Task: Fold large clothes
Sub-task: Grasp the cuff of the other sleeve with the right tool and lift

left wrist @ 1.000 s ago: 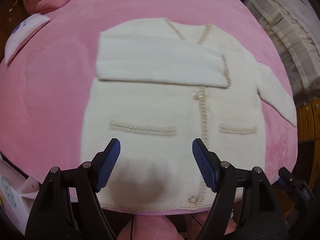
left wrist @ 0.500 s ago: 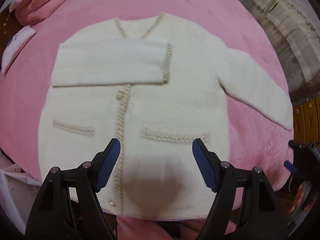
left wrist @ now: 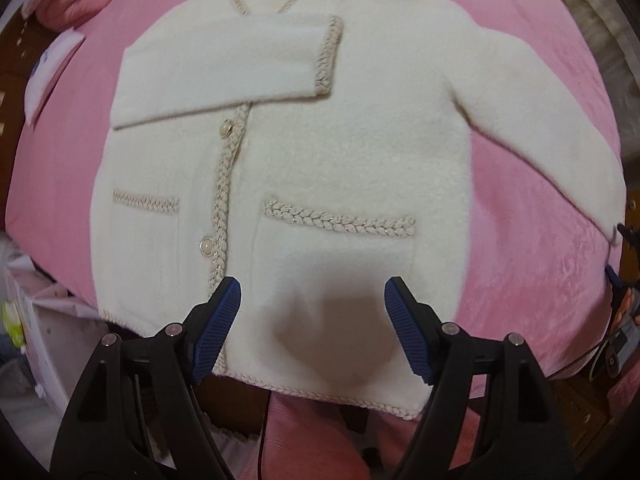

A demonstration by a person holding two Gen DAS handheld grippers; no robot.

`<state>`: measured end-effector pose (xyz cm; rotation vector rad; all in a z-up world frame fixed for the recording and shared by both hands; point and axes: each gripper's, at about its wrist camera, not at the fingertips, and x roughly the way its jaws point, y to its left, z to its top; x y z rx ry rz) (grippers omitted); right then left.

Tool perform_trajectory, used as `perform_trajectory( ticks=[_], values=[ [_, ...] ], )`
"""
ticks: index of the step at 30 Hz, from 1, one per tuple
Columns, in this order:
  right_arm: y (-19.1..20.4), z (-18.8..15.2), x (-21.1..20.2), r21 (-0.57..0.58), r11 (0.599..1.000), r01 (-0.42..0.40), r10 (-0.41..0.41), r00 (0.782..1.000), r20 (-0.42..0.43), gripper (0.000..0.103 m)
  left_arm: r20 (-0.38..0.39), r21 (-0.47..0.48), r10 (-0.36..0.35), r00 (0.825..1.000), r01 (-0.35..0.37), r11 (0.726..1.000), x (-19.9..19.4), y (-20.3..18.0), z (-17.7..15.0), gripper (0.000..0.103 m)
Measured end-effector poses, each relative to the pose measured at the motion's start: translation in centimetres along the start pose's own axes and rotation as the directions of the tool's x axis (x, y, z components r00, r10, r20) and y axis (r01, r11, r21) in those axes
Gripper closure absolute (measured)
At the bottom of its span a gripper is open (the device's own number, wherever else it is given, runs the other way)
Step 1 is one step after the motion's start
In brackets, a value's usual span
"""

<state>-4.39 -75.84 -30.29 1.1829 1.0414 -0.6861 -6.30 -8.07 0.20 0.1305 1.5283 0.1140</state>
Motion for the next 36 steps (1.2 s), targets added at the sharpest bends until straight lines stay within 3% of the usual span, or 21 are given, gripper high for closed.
perform_trajectory(
  ticks=[2, 5, 9, 11, 13, 19, 25, 31, 36],
  values=[
    [-0.2, 1.2, 0.4, 0.015, 1.0, -0.017, 0.017, 1.0, 0.02, 0.025, -0.017, -0.049, 0.003, 1.0, -0.004, 0.999, 0.4, 0.4, 0.6, 0.03],
    [0.4, 2.2, 1.0, -0.026, 1.0, 0.011, -0.01, 0.999, 0.034, 0.037, -0.044, -0.092, 0.001, 0.999, -0.005, 0.996, 0.8, 0.6, 1.2, 0.03],
    [1.6, 3.0, 1.4, -0.104, 0.993, 0.054, -0.049, 0.997, 0.054, 0.066, -0.071, -0.083, 0.038, 0.997, -0.044, 0.996, 1.4, 0.3, 1.9, 0.03],
    [2.2, 3.2, 1.6, -0.12, 0.99, 0.078, -0.071, 0.996, 0.062, 0.072, -0.069, -0.078, 0.028, 0.997, -0.033, 0.996, 1.5, 0.3, 1.8, 0.03],
    [2.7, 3.1, 1.1, -0.14, 0.984, 0.112, -0.1, 0.991, 0.09, 0.085, -0.069, -0.073, 0.015, 0.998, -0.02, 0.997, 1.6, 0.4, 1.7, 0.03],
    [4.7, 1.6, -2.5, -0.153, 0.985, 0.084, -0.055, 0.982, 0.182, 0.088, -0.044, -0.093, -0.04, 0.998, 0.036, 0.995, 1.4, 2.1, 1.4, 0.03],
    [10.0, -1.1, -6.4, -0.249, 0.968, -0.021, 0.083, 0.966, 0.243, 0.089, 0.006, -0.154, -0.056, 0.998, 0.056, 0.986, 0.2, 5.9, 2.5, 0.031],
    [19.4, -7.2, -8.0, -0.398, 0.904, -0.157, 0.261, 0.939, 0.224, 0.089, 0.123, -0.149, -0.098, 0.988, 0.116, 0.982, -1.6, 11.7, 5.1, 0.031],
    [28.8, -15.2, -6.4, -0.518, 0.824, -0.231, 0.348, 0.927, 0.14, 0.089, 0.208, -0.132, -0.148, 0.967, 0.178, 0.975, -2.3, 17.8, 7.2, 0.031]
  ],
)
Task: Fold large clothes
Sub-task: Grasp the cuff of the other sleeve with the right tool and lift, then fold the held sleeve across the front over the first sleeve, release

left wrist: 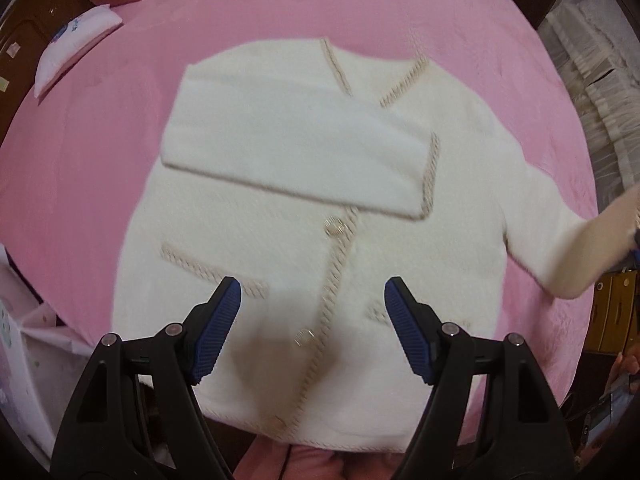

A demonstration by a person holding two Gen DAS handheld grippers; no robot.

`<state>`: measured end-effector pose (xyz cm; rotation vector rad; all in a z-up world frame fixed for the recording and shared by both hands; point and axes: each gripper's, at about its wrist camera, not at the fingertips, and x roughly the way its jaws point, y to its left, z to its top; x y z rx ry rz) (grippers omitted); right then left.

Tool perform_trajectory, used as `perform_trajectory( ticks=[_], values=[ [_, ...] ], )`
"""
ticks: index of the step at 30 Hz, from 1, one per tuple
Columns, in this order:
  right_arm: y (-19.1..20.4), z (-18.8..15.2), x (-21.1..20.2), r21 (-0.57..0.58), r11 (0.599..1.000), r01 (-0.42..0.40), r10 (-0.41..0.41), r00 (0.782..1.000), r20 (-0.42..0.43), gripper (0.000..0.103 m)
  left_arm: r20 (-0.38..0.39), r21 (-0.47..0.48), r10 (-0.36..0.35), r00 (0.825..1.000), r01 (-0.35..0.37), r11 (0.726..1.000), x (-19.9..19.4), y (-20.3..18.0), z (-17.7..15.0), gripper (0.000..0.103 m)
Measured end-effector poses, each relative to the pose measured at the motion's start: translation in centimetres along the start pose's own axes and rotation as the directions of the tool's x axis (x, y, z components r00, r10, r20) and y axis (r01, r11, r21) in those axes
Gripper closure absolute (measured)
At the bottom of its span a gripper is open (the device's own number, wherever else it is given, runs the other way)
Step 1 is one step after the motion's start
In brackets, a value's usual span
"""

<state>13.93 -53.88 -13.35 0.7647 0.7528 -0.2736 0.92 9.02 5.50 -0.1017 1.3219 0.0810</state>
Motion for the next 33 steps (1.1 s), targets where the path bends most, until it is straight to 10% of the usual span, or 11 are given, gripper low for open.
perform_trajectory(
  ticks=[10, 17, 20, 25, 33],
  values=[
    [17.5, -10.4, 15.9, -0.221, 0.975, -0.022, -0.034, 0.968, -0.248, 0.089, 0.001, -0.046, -0.031, 1.0, 0.031, 0.998, 1.3, 9.8, 2.6, 0.031],
    [18.6, -16.1, 27.4, -0.31, 0.95, 0.04, -0.191, 0.858, -0.477, 0.082, -0.036, -0.063, -0.055, 0.998, 0.052, 0.997, 2.9, 10.8, 2.9, 0.031],
    [18.7, -17.0, 29.8, -0.303, 0.953, -0.013, -0.171, 0.8, -0.575, 0.055, -0.071, 0.002, -0.114, 0.991, 0.115, 0.993, 3.6, 9.3, 3.3, 0.031],
    [19.3, -14.8, 28.2, -0.315, 0.946, -0.069, -0.116, 0.838, -0.534, 0.035, -0.118, 0.086, -0.208, 0.971, 0.219, 0.972, 5.3, 5.3, 4.2, 0.031],
    [13.1, -13.2, 21.0, -0.338, 0.941, -0.014, -0.14, 0.893, -0.429, 0.033, -0.177, 0.152, -0.335, 0.925, 0.362, 0.92, 12.2, -4.2, 5.0, 0.039]
  ],
)
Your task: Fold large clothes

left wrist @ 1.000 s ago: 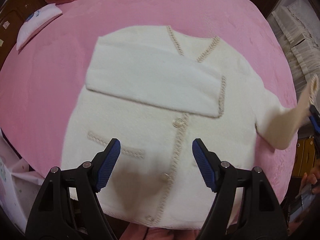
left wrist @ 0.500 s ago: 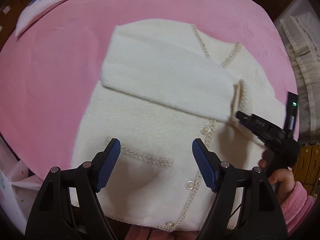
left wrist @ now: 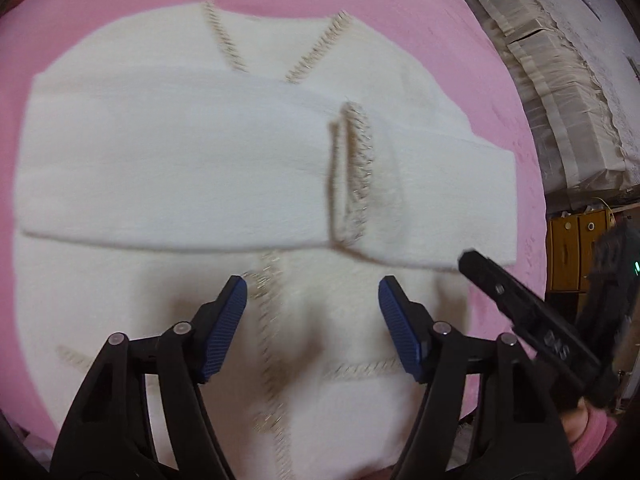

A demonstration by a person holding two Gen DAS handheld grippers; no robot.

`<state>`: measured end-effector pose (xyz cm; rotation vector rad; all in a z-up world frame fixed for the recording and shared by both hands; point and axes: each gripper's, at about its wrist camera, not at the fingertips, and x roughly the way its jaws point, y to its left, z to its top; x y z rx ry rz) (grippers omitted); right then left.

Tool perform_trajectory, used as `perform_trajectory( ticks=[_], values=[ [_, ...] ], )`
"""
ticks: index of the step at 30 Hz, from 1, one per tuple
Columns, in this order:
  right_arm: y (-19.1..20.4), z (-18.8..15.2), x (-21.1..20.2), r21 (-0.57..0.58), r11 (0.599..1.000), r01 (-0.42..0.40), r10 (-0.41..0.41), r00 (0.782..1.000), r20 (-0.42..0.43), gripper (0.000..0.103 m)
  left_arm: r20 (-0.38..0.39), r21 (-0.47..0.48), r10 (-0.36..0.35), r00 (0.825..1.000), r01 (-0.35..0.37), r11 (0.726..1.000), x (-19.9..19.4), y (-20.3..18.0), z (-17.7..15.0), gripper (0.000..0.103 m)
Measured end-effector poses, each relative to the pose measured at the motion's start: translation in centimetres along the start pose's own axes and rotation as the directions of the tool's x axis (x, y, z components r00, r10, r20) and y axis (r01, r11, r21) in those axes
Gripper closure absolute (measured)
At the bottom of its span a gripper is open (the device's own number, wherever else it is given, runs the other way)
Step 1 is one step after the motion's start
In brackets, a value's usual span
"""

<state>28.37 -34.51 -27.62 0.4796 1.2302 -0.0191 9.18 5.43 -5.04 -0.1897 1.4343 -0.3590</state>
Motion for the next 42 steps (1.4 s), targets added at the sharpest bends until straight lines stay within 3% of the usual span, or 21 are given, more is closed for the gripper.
perform_trajectory(
  ticks=[4, 9, 11, 12, 16, 21, 24, 27, 30, 33, 36, 39, 42],
  values=[
    [-4.5, -1.0, -1.1, 0.087, 0.995, 0.055, -0.058, 0.998, 0.03, 0.033, -0.025, -0.013, 0.015, 1.0, -0.016, 1.0, 4.7, -1.6, 1.7, 0.047],
    [-9.0, -3.9, -0.8, 0.158, 0.983, 0.095, -0.096, 0.995, 0.0, 0.033, -0.061, -0.007, 0.069, 0.996, -0.069, 0.998, 8.7, -3.3, 3.3, 0.049],
    [-10.1, -4.3, -0.5, 0.158, 0.981, 0.117, -0.116, 0.993, -0.013, 0.033, -0.061, 0.019, 0.075, 0.995, -0.074, 0.997, 9.4, -4.2, 3.8, 0.061],
    [-10.3, -4.5, -0.4, 0.157, 0.98, 0.122, -0.121, 0.993, -0.016, 0.033, -0.06, 0.043, 0.061, 0.996, -0.058, 0.997, 9.6, -4.8, 3.9, 0.074],
    [-10.6, -5.0, -0.4, 0.138, 0.983, 0.121, -0.118, 0.992, -0.034, 0.033, -0.063, 0.093, 0.052, 0.997, -0.046, 0.995, 10.2, -6.0, 4.4, 0.088],
    [-8.5, -4.4, -2.8, 0.108, 0.988, 0.112, -0.108, 0.993, -0.038, 0.033, -0.012, 0.013, -0.044, 0.999, 0.044, 0.999, 7.2, -6.1, 4.8, 0.089],
    [-7.5, -4.1, -4.5, 0.081, 0.992, 0.102, -0.1, 0.995, -0.026, 0.033, 0.08, 0.055, -0.06, 0.995, 0.056, 0.997, 3.6, -7.4, 4.9, 0.09],
    [-6.8, -3.5, -5.8, 0.038, 0.994, 0.099, -0.099, 0.995, -0.009, 0.033, 0.185, 0.13, -0.133, 0.974, 0.11, 0.985, -0.9, -8.8, 4.8, 0.09],
    [-5.4, -2.9, -6.7, -0.008, 0.995, 0.099, -0.099, 0.995, 0.017, 0.033, 0.246, 0.176, -0.139, 0.959, 0.097, 0.98, -4.2, -8.4, 5.0, 0.09],
    [-3.5, -2.1, -7.3, -0.053, 0.995, 0.09, -0.087, 0.995, 0.051, 0.033, 0.293, 0.16, -0.102, 0.951, 0.056, 0.985, -5.9, -7.4, 4.7, 0.09],
    [-2.9, -2.2, -7.6, -0.095, 0.992, 0.084, -0.077, 0.994, 0.077, 0.033, 0.309, 0.07, -0.021, 0.951, 0.0, 0.998, -6.9, -3.1, 4.3, 0.09],
    [-2.6, -2.6, -6.8, -0.122, 0.988, 0.092, -0.082, 0.993, 0.08, 0.033, 0.28, -0.023, 0.104, 0.954, -0.102, 0.995, -5.1, 1.3, 4.8, 0.09],
    [-2.8, -3.1, -5.5, -0.131, 0.986, 0.103, -0.095, 0.993, 0.066, 0.033, 0.213, -0.074, 0.166, 0.963, -0.154, 0.985, -2.4, 4.6, 5.3, 0.09]
  ],
)
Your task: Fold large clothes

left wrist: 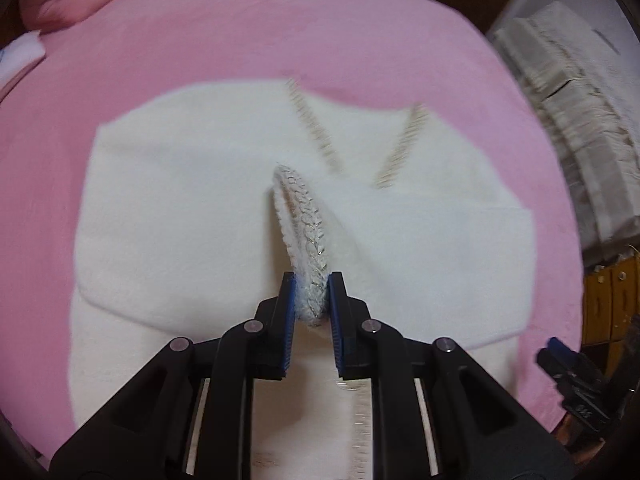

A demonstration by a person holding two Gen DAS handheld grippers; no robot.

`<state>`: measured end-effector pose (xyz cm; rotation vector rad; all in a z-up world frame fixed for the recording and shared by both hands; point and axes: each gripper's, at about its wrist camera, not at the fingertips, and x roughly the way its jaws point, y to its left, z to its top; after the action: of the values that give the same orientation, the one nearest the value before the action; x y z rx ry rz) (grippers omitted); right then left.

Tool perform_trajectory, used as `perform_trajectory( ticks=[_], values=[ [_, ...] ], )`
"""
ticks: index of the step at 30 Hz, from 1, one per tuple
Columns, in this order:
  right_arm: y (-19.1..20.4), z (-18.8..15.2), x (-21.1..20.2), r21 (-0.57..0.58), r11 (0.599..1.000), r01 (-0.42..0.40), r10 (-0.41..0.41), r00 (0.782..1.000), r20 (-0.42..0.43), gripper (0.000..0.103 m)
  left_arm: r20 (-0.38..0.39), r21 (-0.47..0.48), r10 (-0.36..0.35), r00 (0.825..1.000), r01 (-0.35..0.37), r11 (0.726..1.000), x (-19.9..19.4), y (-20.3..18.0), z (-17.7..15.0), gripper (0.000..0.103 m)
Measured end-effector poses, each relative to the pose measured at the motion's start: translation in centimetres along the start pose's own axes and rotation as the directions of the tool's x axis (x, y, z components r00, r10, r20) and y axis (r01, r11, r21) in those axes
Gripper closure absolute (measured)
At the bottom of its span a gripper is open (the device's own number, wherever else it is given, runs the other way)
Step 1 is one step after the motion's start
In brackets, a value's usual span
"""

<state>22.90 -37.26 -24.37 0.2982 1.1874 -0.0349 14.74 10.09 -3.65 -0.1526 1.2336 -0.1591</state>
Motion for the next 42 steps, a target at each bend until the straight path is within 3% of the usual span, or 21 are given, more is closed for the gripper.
perform_trajectory(
  ticks=[5, 9, 11, 13, 14, 15, 17, 18, 19, 22, 27, 30, 32, 33, 34, 37, 39, 40, 42],
  values=[
    [-0.8, -0.9, 3.3, 0.009, 1.0, 0.03, -0.029, 0.999, -0.042, 0.033, -0.13, 0.09, 0.114, 0.985, -0.103, 0.991, 5.0, 0.1, -1.6, 0.089],
    [-1.6, -0.8, 5.4, 0.039, 0.998, 0.038, -0.035, 0.995, -0.09, 0.05, -0.127, 0.14, 0.229, 0.965, -0.211, 0.967, 5.8, -1.6, -2.2, 0.087],
    [-1.3, -0.5, 5.8, 0.049, 0.998, 0.038, -0.034, 0.995, -0.096, 0.056, -0.151, 0.148, 0.297, 0.943, -0.276, 0.95, 5.8, -2.4, -2.0, 0.083],
    [-0.7, -0.1, 5.2, 0.048, 0.998, 0.03, -0.025, 0.995, -0.099, 0.072, -0.158, 0.142, 0.339, 0.927, -0.319, 0.937, 5.0, -3.5, -2.0, 0.082],
    [-0.2, 0.0, 5.1, 0.048, 0.999, 0.01, -0.005, 0.994, -0.112, 0.075, -0.134, 0.125, 0.324, 0.936, -0.309, 0.943, 4.0, -4.0, -2.1, 0.082],
    [0.1, 0.1, 4.6, 0.054, 0.999, -0.007, 0.013, 0.992, -0.124, 0.076, -0.1, 0.102, 0.275, 0.956, -0.265, 0.959, 2.7, -4.8, -2.3, 0.082],
    [0.8, 0.2, 5.0, 0.099, 0.992, -0.08, 0.095, 0.981, -0.168, 0.076, -0.084, 0.082, 0.152, 0.985, -0.145, 0.986, 1.0, -5.9, -2.5, 0.082],
    [1.1, 0.2, 5.2, 0.133, 0.984, -0.117, 0.141, 0.972, -0.189, 0.076, -0.103, 0.072, 0.086, 0.991, -0.079, 0.994, 0.7, -6.5, -2.5, 0.082],
    [1.4, 0.1, 5.6, 0.167, 0.975, -0.148, 0.181, 0.963, -0.201, 0.076, -0.143, 0.053, 0.007, 0.99, 0.001, 0.999, 0.9, -7.1, -2.6, 0.082],
    [2.2, 0.1, 6.6, 0.243, 0.951, -0.193, 0.245, 0.947, -0.209, 0.076, -0.249, -0.009, -0.095, 0.964, 0.096, 0.995, 3.3, -7.8, -2.3, 0.082],
    [3.5, 0.9, 9.9, 0.202, 0.957, -0.207, 0.256, 0.932, -0.258, 0.084, -0.374, -0.026, -0.047, 0.926, 0.04, 0.999, 9.1, -7.4, -2.6, 0.082],
    [3.3, 1.4, 11.8, 0.121, 0.98, -0.159, 0.189, 0.934, -0.304, 0.102, -0.401, 0.0, -0.047, 0.915, 0.051, 0.999, 9.9, -7.2, -2.3, 0.087],
    [1.9, 1.9, 12.2, 0.123, 0.981, -0.148, 0.18, 0.93, -0.321, 0.102, -0.386, 0.013, -0.046, 0.922, 0.055, 0.998, 9.7, -6.6, -2.0, 0.091],
    [1.0, 2.2, 12.0, 0.126, 0.982, -0.139, 0.172, 0.936, -0.306, 0.102, -0.37, 0.018, -0.04, 0.928, 0.05, 0.999, 9.5, -5.9, -1.9, 0.092],
    [-0.5, 2.7, 11.3, 0.115, 0.99, -0.08, 0.109, 0.956, -0.274, 0.103, -0.359, 0.015, -0.033, 0.933, 0.041, 0.999, 9.4, -5.2, -1.7, 0.096],
    [-5.9, 3.5, 9.9, 0.209, 0.976, 0.066, -0.022, 0.978, -0.208, 0.103, -0.322, -0.027, 0.023, 0.946, -0.033, 0.999, 9.0, -2.1, -0.9, 0.102],
    [-8.7, 3.4, 9.5, 0.251, 0.966, 0.063, -0.012, 0.979, -0.201, 0.103, -0.293, -0.048, 0.078, 0.953, -0.097, 0.994, 9.0, -0.2, -0.1, 0.102],
    [-8.9, 3.3, 9.6, 0.228, 0.973, 0.041, 0.007, 0.979, -0.206, 0.103, -0.296, -0.071, 0.058, 0.953, -0.083, 0.994, 9.1, 0.6, 0.2, 0.102],
    [-7.4, 3.5, 9.6, 0.066, 0.996, 0.06, -0.044, 0.973, -0.225, 0.103, -0.324, -0.067, 0.043, 0.945, -0.068, 0.995, 9.5, 0.8, 0.6, 0.102]
  ],
)
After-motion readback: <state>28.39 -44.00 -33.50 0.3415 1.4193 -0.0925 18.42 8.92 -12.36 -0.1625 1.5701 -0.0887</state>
